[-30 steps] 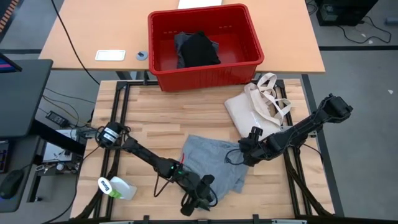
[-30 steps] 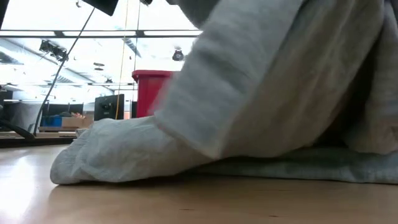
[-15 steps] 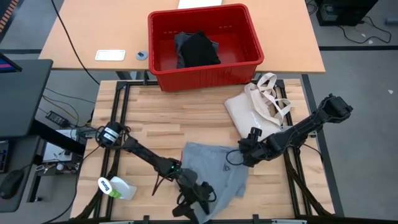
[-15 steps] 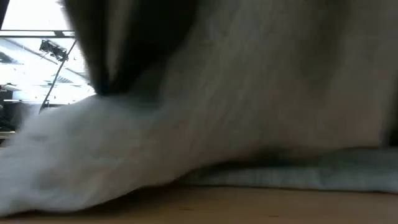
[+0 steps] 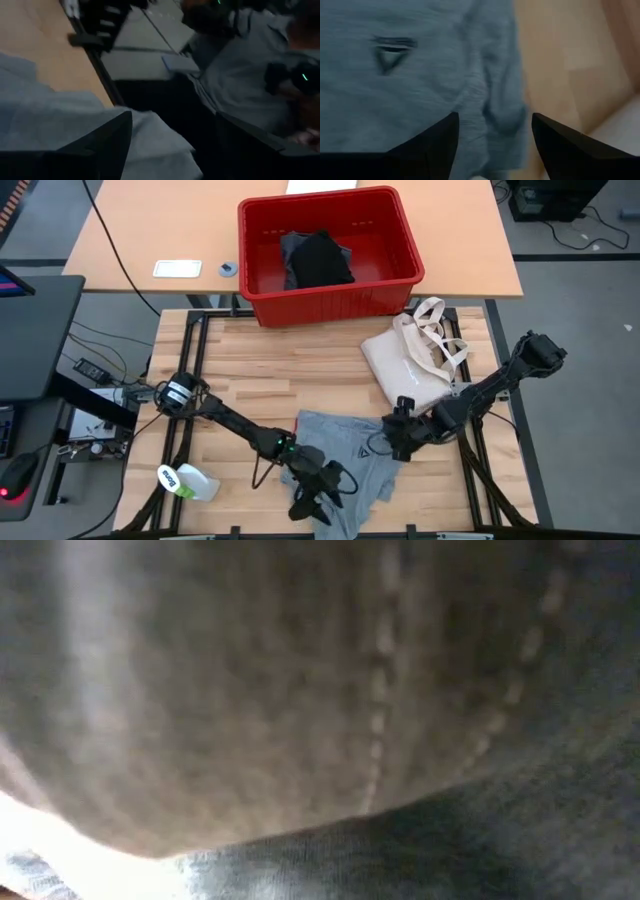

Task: Fold Laundry from Bin
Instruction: Fold the gray shirt

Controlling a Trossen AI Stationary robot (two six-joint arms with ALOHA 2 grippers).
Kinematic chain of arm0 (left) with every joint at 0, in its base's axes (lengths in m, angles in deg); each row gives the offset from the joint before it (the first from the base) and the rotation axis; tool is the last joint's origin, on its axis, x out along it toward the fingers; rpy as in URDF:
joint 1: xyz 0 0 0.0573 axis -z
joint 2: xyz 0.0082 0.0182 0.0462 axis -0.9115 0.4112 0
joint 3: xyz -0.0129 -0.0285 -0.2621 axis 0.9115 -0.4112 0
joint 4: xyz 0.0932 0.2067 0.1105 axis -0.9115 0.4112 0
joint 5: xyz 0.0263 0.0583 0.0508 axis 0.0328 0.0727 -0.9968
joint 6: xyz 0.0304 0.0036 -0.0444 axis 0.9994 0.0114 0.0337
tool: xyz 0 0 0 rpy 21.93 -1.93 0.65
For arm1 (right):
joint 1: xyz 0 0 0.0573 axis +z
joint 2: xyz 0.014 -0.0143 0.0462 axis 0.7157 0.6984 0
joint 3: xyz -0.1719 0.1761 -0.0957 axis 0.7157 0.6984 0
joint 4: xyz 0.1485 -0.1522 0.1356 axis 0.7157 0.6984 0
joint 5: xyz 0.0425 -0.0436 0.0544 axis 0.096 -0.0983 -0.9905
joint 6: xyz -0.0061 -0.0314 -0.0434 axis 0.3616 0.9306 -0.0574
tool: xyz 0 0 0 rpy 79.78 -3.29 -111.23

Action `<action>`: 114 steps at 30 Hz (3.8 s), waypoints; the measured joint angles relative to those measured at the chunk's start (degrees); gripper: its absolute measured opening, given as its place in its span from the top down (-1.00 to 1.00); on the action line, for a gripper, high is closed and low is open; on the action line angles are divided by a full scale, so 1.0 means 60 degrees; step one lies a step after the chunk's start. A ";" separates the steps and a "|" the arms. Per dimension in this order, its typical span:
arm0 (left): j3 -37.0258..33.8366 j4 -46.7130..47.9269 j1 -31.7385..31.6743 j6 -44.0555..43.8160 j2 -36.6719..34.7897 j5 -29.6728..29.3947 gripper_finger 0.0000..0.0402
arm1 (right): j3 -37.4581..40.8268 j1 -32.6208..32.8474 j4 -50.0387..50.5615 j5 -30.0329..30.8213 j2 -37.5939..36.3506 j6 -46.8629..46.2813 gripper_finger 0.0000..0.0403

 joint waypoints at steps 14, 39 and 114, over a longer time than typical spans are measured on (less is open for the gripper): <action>0.0004 0.8036 -0.1446 0.1809 -0.0438 -0.5248 -0.43 | 0.0000 0.2014 -0.1375 0.1123 0.0000 -0.0314 -0.21; -0.0004 1.0529 -0.1838 0.1867 -0.0784 -0.5828 -0.43 | -0.0386 0.2059 0.1525 0.1022 -0.0128 -0.1371 -0.21; -0.2852 0.7471 -0.3578 0.3076 -0.6231 -0.2373 0.91 | 0.0306 -0.3356 -0.4046 -0.1637 -0.0149 0.5924 -0.56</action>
